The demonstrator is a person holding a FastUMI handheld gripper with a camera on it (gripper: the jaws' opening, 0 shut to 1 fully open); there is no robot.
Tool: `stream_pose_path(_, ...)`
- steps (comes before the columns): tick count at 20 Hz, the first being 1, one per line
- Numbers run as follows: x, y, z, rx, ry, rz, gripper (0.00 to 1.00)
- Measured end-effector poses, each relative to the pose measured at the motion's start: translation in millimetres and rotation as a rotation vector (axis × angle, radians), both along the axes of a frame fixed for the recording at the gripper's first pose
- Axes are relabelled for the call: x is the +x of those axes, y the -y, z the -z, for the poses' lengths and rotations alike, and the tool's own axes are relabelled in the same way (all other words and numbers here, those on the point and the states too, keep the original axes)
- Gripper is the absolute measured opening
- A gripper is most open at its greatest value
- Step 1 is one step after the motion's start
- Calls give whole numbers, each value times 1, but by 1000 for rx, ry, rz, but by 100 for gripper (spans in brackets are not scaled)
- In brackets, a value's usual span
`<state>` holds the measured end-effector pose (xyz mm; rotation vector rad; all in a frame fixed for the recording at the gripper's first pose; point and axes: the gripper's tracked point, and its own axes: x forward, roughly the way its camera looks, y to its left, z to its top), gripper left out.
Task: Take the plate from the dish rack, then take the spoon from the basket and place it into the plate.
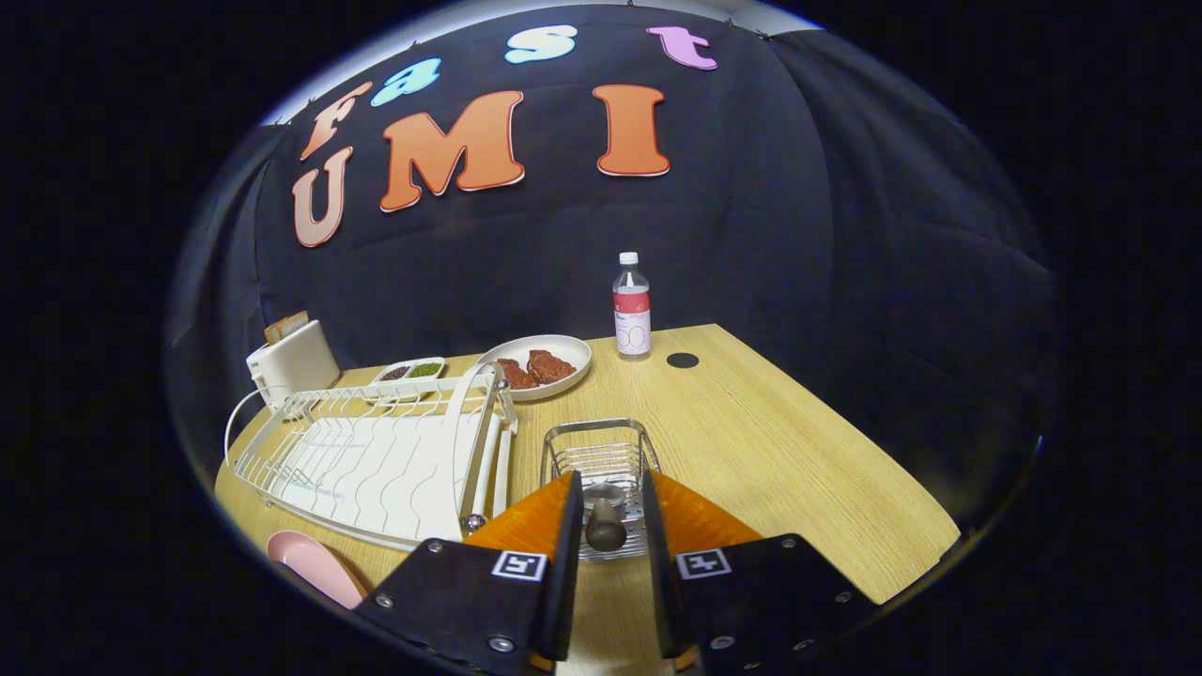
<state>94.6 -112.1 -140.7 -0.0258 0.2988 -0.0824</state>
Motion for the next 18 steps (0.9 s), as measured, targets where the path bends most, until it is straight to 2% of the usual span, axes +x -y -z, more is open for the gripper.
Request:
stream_pose_path(1,2,-4,-1,5,7,-7,18)
stream_pose_path(3,4,-4,-4,-35,20,-5,13)
stream_pose_path(9,1,-7,-24,-76,45,-6,7)
stream_pose_path(18,-26,-9,-83,-76,132,20,6)
